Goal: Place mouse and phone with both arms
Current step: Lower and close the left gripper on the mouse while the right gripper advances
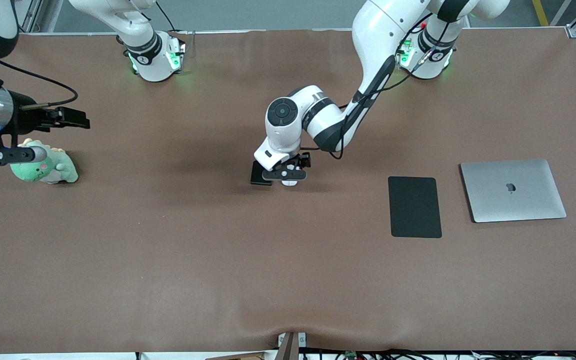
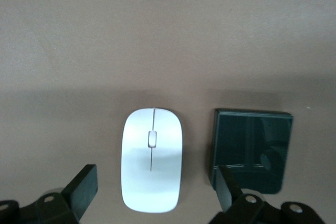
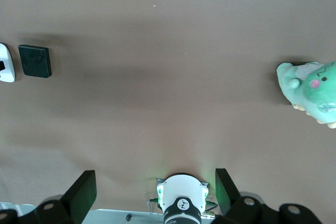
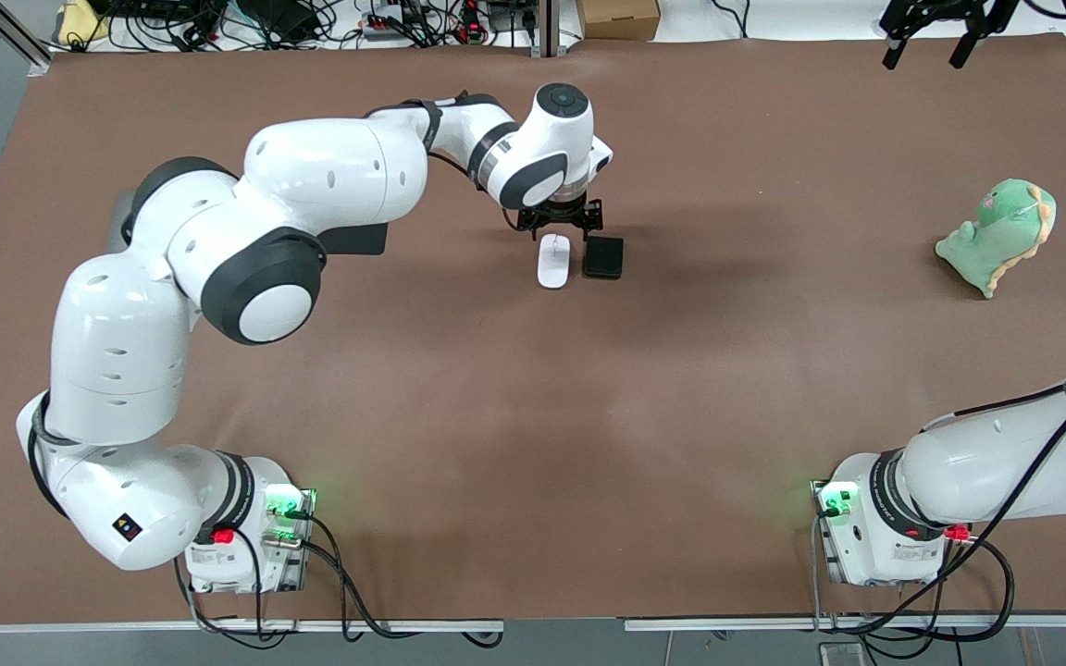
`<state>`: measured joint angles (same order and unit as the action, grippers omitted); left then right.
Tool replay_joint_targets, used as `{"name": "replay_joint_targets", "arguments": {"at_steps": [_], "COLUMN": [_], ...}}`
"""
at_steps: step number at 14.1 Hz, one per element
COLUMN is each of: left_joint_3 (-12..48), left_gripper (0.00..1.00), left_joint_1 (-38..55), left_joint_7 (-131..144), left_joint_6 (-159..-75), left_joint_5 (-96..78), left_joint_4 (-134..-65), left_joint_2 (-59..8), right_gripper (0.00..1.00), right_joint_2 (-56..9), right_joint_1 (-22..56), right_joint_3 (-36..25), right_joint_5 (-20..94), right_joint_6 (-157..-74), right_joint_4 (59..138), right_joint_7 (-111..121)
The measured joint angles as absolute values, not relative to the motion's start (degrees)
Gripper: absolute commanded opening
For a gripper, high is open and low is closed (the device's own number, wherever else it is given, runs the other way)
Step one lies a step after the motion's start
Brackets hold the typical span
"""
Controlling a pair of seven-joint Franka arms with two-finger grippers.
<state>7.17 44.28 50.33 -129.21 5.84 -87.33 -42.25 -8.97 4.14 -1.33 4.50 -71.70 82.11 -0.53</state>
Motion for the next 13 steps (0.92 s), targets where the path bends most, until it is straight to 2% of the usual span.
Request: {"name": "replay_joint_targets", "arguments": {"at_steps": [12,13], "left_joint_3": [7.14,7.13], "left_gripper": [1.00,0.76], "left_joint_1": [44.48,44.48], "left_joint_7": [50.32,50.32], "left_joint_6": [-129.89,-129.94], "left_joint_5": [8.47,8.47], "left_joint_4": [-87.31,-87.31], "left_joint_2": [-46.05,-46.26], "right_gripper": [1.00,1.00], "right_joint_2": [-8.81,-8.75], "right_joint_1": [5.16,5.50], "right_joint_3": [-1.33,-1.33], "right_joint_5": [6.64,6.65], "right_joint_6": [-79.19,-79.56], "right_joint_4": [90.60,91.21], "right_joint_7": [-3.86,-4.56]}}
